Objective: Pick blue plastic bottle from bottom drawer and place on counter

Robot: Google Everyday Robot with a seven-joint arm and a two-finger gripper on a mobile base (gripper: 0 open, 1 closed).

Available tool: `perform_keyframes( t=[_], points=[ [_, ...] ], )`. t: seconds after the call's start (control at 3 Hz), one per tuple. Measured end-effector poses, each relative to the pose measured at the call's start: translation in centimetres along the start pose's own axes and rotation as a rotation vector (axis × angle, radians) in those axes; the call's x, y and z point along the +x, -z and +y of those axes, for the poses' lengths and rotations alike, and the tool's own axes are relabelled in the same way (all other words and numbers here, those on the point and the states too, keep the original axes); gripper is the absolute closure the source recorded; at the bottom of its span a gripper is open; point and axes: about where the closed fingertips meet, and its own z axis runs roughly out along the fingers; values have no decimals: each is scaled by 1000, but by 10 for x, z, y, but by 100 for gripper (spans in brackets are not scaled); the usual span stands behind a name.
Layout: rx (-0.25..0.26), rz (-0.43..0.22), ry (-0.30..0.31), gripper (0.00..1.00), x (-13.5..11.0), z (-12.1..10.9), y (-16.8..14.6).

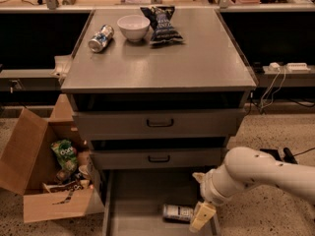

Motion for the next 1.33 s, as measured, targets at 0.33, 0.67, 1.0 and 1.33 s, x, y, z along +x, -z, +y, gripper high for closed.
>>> perform_keyframes(
  t=[0.33, 0.67, 1.0, 1.33],
  points=[
    [-7, -54, -14, 0, 23, -5, -52],
    [-7, -120, -30, 0, 43, -15, -98],
    [-22, -193, -59, 0, 63, -25, -144],
    [-56, -274, -103, 0, 79, -39, -199]
  ],
)
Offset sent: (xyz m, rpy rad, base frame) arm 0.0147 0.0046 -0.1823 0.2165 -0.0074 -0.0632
